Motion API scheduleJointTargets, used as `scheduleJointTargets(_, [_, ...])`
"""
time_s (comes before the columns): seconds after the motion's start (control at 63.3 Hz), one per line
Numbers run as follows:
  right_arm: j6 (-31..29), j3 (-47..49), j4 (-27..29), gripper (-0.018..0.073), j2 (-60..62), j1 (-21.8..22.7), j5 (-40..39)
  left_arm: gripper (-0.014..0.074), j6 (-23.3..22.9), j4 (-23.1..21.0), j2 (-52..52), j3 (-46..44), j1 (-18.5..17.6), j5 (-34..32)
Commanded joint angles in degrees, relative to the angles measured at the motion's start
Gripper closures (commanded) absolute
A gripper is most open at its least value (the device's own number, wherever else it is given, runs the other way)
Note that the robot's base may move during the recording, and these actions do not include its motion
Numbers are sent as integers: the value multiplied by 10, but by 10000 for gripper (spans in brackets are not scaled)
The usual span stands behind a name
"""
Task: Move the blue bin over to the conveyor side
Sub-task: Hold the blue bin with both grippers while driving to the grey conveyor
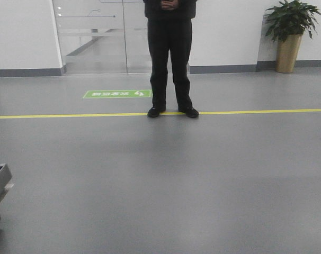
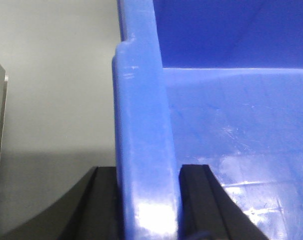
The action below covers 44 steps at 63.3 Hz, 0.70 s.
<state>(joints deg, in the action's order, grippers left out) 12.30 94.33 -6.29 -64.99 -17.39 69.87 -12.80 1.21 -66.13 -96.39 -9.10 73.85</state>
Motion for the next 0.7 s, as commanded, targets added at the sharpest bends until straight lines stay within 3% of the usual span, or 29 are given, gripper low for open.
scheduleJointTargets(0.0, [-2,9,-28,640,12,3,-61,616,7,6,12,-8,-3,-45])
scheduleJointTargets(0.68, [-2,9,-28,640,12,3,-65,616,7,6,12,-8,-3,-45])
